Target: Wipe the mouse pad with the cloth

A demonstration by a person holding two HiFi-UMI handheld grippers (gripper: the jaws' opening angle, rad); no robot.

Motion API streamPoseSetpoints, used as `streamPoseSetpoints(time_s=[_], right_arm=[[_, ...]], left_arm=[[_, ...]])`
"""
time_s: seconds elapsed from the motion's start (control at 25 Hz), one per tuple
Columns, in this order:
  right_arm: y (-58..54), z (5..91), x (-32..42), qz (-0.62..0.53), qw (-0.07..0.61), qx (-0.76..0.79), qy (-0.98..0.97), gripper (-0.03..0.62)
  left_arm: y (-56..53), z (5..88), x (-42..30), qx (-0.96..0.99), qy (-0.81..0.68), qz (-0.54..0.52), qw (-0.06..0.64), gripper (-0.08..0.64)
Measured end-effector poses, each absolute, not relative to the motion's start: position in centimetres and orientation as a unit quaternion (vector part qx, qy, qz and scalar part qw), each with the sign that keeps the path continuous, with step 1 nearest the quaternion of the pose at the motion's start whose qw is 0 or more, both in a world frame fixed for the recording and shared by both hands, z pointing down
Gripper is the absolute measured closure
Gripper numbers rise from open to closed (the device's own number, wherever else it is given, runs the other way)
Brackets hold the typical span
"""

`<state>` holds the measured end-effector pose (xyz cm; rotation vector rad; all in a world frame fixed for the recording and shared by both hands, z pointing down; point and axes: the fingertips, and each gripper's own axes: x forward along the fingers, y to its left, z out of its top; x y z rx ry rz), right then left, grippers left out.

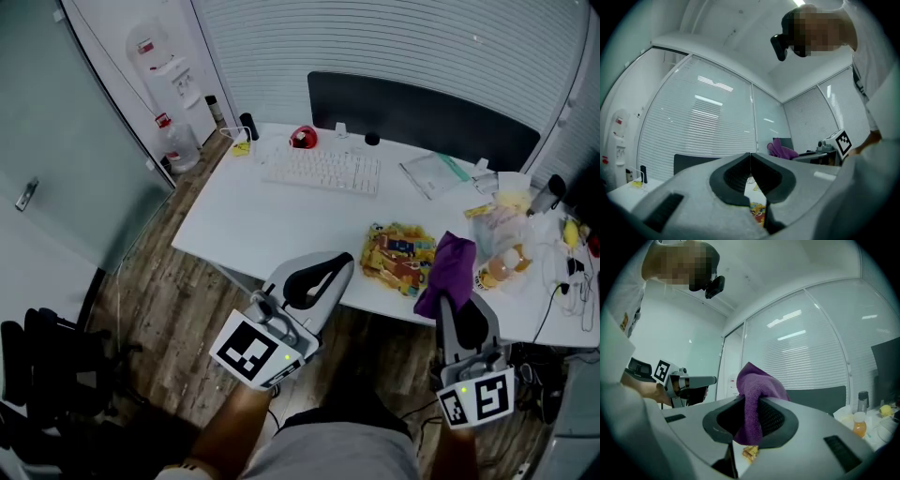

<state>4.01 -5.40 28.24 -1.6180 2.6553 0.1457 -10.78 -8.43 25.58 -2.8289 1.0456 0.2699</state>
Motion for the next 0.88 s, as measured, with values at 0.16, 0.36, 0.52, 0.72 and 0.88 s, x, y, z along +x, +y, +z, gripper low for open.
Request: streamPoseSetpoints(time_s=[0.16,0.36,0.52,0.72,0.88], right_arm=[[-7.1,28.5,5.0,0.048,0.013,-0.522,0.851,0.523],[-9.8,28.9,6.5,0.045,0.016,-0.525,0.85,0.523],[-12.0,29.3,7.1,0.043,0.018,-0.519,0.853,0.523],[-14.7,30.0,8.1,0.031,0.019,-0.513,0.858,0.523],[-16.6,30.7,8.8,0.024,0.015,-0.505,0.863,0.523]], left_arm=[[-10.4,25.9,-10.1,-0.932,0.347,0.082,0.056,0.543],[-12.9,26.2,-9.0,-0.932,0.349,0.079,0.061,0.545],[-15.1,26.1,-8.5,-0.928,0.358,0.072,0.067,0.543],[-17.6,26.3,-7.4,-0.926,0.366,0.063,0.069,0.543],[-19.6,27.0,-6.5,-0.924,0.372,0.055,0.064,0.543]])
